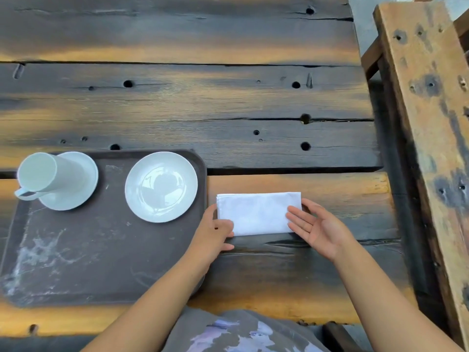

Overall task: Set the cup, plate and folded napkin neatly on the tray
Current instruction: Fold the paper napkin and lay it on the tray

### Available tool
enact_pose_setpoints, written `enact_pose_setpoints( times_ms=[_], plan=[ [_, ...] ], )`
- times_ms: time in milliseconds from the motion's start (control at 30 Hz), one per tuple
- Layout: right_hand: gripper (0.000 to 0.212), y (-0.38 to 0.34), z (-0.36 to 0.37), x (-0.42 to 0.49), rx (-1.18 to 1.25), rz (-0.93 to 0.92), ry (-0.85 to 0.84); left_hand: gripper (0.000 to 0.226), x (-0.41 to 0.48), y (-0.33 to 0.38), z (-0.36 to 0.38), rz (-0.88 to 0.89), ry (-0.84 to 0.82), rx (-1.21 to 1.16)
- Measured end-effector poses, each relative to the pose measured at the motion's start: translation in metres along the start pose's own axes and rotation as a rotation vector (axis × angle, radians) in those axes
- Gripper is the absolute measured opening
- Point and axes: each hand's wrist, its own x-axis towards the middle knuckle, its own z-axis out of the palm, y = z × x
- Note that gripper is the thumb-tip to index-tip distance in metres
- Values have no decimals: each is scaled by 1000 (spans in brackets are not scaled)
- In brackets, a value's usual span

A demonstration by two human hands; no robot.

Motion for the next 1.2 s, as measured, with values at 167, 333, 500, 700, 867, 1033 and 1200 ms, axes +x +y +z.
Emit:
enact_pose_setpoints(
  times_ms=[167, 333, 500, 700, 867, 1033, 1200],
  plan=[
    [23, 3, -1, 1, -706, -356, 278, 64, 5, 1, 8, 281, 153, 642],
    [21, 9, -2, 8, -1268, -499, 411, 62, 15, 14, 30, 232, 281, 660],
    [22, 17, 2, 15, -1270, -434, 495, 41, 23, 12, 38, 208, 312, 685],
    [26, 17, -1, 7, -1165, -387, 433, 33, 19, 18, 27, 48, 206, 284],
    [27, 18, 2, -17, -1082, -485, 348, 35, -2, 13, 13, 23, 89, 29],
    [27, 28, 23, -43, -970, -538, 249, 34, -26, 8, -25, 138, 104, -51],
    [27, 63, 65, -61, -922, -535, 172, 37, -44, -5, -90, 167, 121, -91]
  ],
)
